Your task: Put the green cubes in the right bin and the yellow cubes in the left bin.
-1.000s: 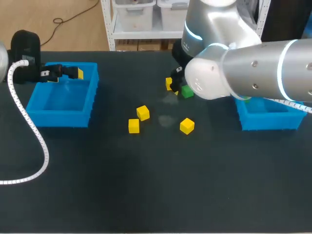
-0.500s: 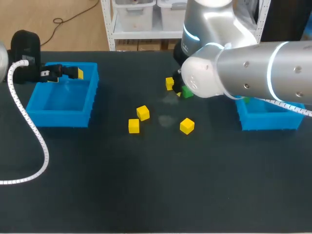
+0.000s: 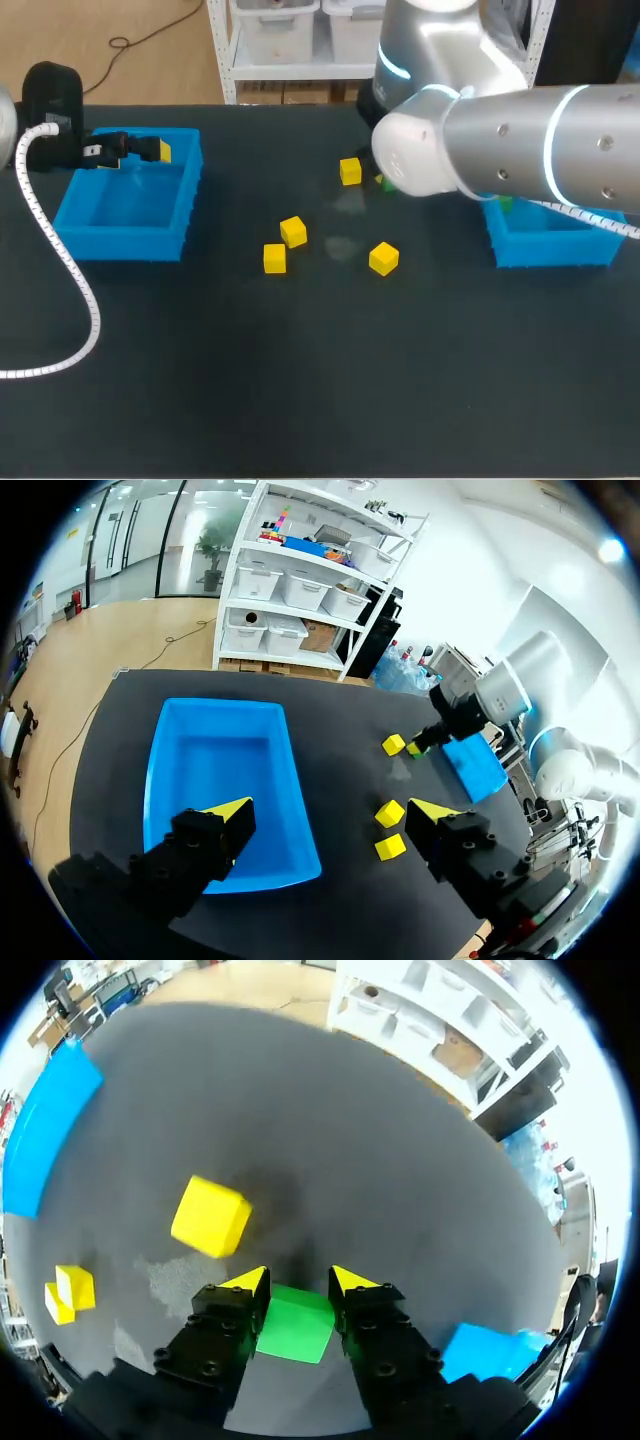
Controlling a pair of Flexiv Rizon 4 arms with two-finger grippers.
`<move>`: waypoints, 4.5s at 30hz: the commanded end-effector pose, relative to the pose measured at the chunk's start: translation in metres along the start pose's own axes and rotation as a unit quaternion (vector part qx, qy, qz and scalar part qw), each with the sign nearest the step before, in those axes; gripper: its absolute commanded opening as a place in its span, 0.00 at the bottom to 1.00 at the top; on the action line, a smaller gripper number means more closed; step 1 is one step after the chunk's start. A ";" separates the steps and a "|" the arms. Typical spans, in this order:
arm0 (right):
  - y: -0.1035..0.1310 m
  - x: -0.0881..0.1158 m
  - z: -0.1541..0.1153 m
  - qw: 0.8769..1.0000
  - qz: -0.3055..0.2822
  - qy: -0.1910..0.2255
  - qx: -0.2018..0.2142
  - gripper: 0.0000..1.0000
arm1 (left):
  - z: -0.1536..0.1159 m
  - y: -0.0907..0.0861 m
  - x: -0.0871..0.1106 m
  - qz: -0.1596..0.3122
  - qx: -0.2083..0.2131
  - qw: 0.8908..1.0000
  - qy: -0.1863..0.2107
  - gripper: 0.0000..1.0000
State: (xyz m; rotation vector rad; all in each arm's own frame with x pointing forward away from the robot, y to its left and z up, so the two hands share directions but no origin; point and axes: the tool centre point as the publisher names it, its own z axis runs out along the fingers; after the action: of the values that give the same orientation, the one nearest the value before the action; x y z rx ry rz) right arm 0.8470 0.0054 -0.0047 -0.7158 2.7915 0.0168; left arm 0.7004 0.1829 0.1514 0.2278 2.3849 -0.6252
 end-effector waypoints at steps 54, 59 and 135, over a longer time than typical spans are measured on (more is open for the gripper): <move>-0.147 0.128 -0.106 0.935 0.325 -0.139 0.036 1.00 | 0.000 0.002 0.001 0.001 0.004 1.000 -0.003 1.00; -0.147 0.128 -0.106 0.935 0.325 -0.139 0.036 1.00 | 0.000 0.002 0.001 0.001 0.004 1.000 -0.003 1.00; -0.147 0.128 -0.106 0.935 0.325 -0.139 0.036 1.00 | 0.157 -0.079 0.110 0.436 -0.015 0.813 0.387 1.00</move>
State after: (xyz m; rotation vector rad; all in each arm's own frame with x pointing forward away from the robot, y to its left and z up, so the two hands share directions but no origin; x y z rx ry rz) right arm 0.7860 -0.1920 0.0734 0.2330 2.6089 0.1319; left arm 0.6727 0.0422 0.0092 1.6920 2.5300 -0.0758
